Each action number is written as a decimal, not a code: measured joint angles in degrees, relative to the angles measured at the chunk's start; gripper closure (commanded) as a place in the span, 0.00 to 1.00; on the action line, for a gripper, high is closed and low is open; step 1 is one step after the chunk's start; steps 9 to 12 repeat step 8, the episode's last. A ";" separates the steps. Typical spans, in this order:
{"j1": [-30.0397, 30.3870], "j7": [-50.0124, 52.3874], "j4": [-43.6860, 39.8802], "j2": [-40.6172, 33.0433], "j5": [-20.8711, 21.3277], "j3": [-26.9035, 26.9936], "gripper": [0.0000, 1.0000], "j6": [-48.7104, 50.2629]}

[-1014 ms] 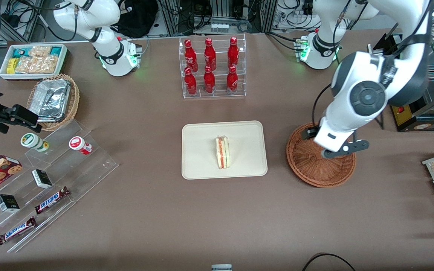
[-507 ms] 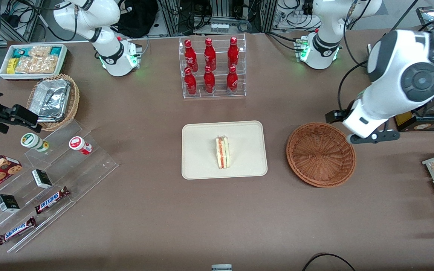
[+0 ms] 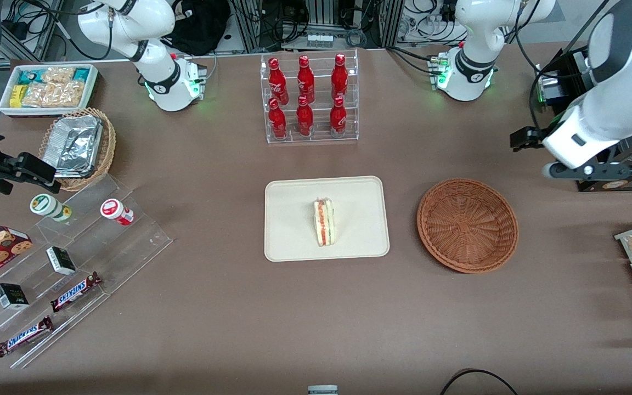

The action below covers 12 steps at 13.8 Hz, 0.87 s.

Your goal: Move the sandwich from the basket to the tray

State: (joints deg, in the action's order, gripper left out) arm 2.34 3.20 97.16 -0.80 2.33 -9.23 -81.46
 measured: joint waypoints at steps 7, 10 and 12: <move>0.18 -0.71 -2.81 -1.08 -0.01 3.68 0.00 1.45; 0.19 -0.71 -3.02 -1.12 -0.27 3.93 0.00 1.45; 0.19 -0.71 -3.02 -1.12 -0.27 3.93 0.00 1.45</move>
